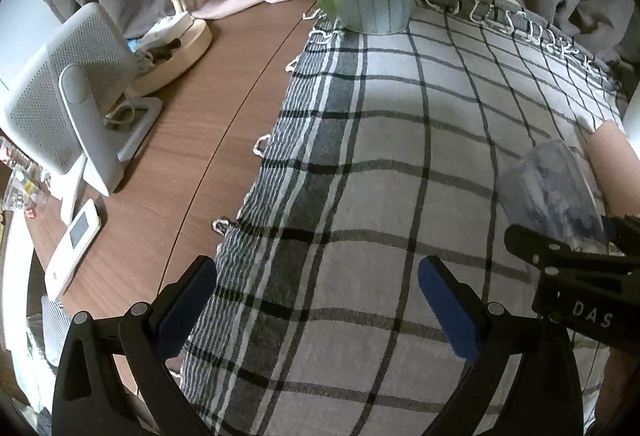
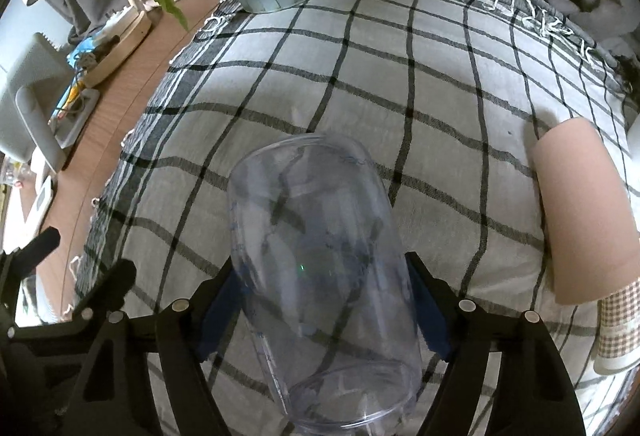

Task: Flip cup upside down
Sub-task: 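Lift the clear cup with the right tool toward the left tool, then grasp the clear cup with the left tool while the right tool releases it, then rotate the held clear cup with the left tool so its mouth faces down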

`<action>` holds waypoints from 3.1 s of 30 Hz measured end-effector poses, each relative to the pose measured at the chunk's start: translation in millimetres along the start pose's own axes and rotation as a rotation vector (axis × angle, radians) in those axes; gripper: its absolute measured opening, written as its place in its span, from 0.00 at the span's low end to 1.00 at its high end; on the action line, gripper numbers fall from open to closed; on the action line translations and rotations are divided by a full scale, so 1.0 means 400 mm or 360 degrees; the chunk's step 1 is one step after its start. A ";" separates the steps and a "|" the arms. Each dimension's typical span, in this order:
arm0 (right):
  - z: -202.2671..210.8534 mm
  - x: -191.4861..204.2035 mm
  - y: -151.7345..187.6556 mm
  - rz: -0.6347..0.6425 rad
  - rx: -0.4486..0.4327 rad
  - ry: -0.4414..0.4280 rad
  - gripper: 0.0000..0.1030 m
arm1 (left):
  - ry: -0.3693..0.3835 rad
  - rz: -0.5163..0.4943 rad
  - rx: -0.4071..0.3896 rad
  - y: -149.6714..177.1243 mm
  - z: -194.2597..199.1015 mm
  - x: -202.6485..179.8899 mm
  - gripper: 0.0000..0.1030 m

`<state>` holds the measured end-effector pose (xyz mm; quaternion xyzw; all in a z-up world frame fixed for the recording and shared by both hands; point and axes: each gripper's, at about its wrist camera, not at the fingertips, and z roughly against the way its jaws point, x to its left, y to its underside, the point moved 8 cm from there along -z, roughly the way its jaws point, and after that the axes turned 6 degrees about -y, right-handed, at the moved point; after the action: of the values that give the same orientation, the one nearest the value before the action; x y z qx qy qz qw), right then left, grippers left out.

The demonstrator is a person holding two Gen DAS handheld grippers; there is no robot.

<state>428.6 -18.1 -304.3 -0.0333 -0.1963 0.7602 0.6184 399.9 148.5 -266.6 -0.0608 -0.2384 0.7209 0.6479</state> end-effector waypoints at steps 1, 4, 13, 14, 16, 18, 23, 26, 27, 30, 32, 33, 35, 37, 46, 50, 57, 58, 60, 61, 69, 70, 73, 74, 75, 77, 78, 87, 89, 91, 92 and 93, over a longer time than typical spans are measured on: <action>0.002 0.000 0.002 -0.0013 0.0002 0.0001 0.74 | 0.0004 -0.0006 -0.0004 -0.002 0.001 -0.001 1.00; 0.019 -0.009 0.015 -0.0074 -0.0015 0.0003 0.74 | 0.0028 -0.0014 -0.0028 -0.008 0.013 -0.003 1.00; 0.147 -0.080 0.097 -0.0454 -0.0171 0.0061 0.74 | 0.0132 -0.0178 -0.0101 -0.015 0.058 -0.065 1.00; 0.154 -0.090 0.110 -0.0500 -0.0180 0.0069 0.74 | 0.0150 -0.0202 -0.0102 -0.014 0.062 -0.076 1.00; 0.164 -0.112 0.144 -0.0626 -0.0201 0.0062 0.74 | 0.0191 -0.0251 -0.0098 -0.012 0.066 -0.096 1.00; 0.164 -0.131 0.174 -0.0741 -0.0206 0.0051 0.74 | 0.0217 -0.0309 -0.0095 -0.006 0.070 -0.120 1.00; 0.144 -0.157 0.222 -0.0882 -0.0191 0.0064 0.74 | 0.0218 -0.0404 -0.0115 0.002 0.077 -0.151 1.00; 0.134 -0.159 0.237 -0.0912 -0.0178 0.0053 0.74 | 0.0225 -0.0423 -0.0121 0.005 0.079 -0.157 1.00; 0.132 -0.160 0.240 -0.0914 -0.0171 0.0053 0.74 | 0.0221 -0.0426 -0.0125 0.006 0.079 -0.158 1.00; 0.123 -0.160 0.243 -0.0899 -0.0163 0.0070 0.74 | 0.0204 -0.0436 -0.0131 0.014 0.080 -0.157 1.00; 0.113 -0.161 0.240 -0.0886 -0.0155 0.0080 0.74 | 0.0195 -0.0437 -0.0123 0.021 0.077 -0.156 1.00; 0.109 -0.161 0.240 -0.0879 -0.0147 0.0078 0.75 | 0.0192 -0.0437 -0.0117 0.025 0.076 -0.155 1.00; 0.103 -0.158 0.235 -0.0863 -0.0146 0.0077 0.75 | 0.0185 -0.0431 -0.0108 0.033 0.075 -0.154 1.00; 0.104 -0.159 0.235 -0.0845 -0.0148 0.0083 0.75 | 0.0188 -0.0422 -0.0092 0.039 0.076 -0.152 1.00; 0.189 -0.167 0.252 -0.0819 -0.0272 0.0112 0.83 | 0.0190 -0.0348 -0.0103 0.046 0.134 -0.140 1.00; 0.282 -0.173 0.259 -0.0788 -0.0389 0.0137 0.83 | 0.0266 -0.0343 -0.0088 0.052 0.196 -0.169 1.00; 0.429 -0.267 0.280 -0.0820 -0.0490 0.0217 0.83 | 0.0417 -0.0422 -0.0059 0.063 0.278 -0.301 1.00; 0.441 -0.282 0.282 -0.0826 -0.0505 0.0233 0.83 | 0.0429 -0.0434 -0.0043 0.064 0.281 -0.324 1.00; 0.452 -0.312 0.290 -0.0855 -0.0516 0.0260 0.83 | 0.0442 -0.0477 -0.0024 0.068 0.285 -0.371 1.00; 0.454 -0.329 0.294 -0.0871 -0.0517 0.0256 0.83 | 0.0457 -0.0503 -0.0006 0.068 0.282 -0.392 1.00; 0.433 -0.428 0.311 -0.0936 -0.0482 0.0261 0.83 | 0.0515 -0.0557 0.0184 0.071 0.229 -0.522 1.00; 0.430 -0.434 0.311 -0.0935 -0.0484 0.0253 0.83 | 0.0519 -0.0545 0.0223 0.072 0.217 -0.531 1.00; 0.414 -0.457 0.307 -0.0947 -0.0462 0.0239 0.83 | 0.0505 -0.0495 0.0322 0.075 0.179 -0.546 0.98; 0.411 -0.466 0.308 -0.0954 -0.0461 0.0238 0.83 | 0.0494 -0.0478 0.0349 0.076 0.165 -0.547 0.97; 0.410 -0.473 0.308 -0.0960 -0.0456 0.0243 0.83 | 0.0493 -0.0461 0.0368 0.076 0.155 -0.552 0.96; 0.406 -0.487 0.308 -0.0969 -0.0456 0.0240 0.83 | 0.0485 -0.0441 0.0415 0.078 0.136 -0.562 0.95; 0.402 -0.492 0.308 -0.0972 -0.0446 0.0240 0.83 | 0.0482 -0.0439 0.0434 0.080 0.129 -0.568 0.92; 0.374 -0.514 0.308 -0.0943 -0.0385 0.0199 0.83 | 0.0464 -0.0421 0.0521 0.092 0.097 -0.607 0.70; 0.375 -0.516 0.308 -0.0935 -0.0383 0.0200 0.83 | 0.0472 -0.0408 0.0498 0.091 0.110 -0.609 0.70; 0.378 -0.517 0.308 -0.0932 -0.0384 0.0194 0.83 | 0.0479 -0.0400 0.0467 0.091 0.138 -0.601 0.70; 0.379 -0.517 0.309 -0.0932 -0.0386 0.0182 0.83 | 0.0487 -0.0390 0.0438 0.084 0.153 -0.598 0.70; 0.383 -0.517 0.309 -0.0932 -0.0391 0.0169 0.83 | 0.0489 -0.0385 0.0415 0.082 0.163 -0.587 0.70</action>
<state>317.3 -274.0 -245.1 -0.0895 -0.2553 0.5177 0.8117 380.3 -96.5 -275.3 -0.0565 -0.0473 0.6451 0.7606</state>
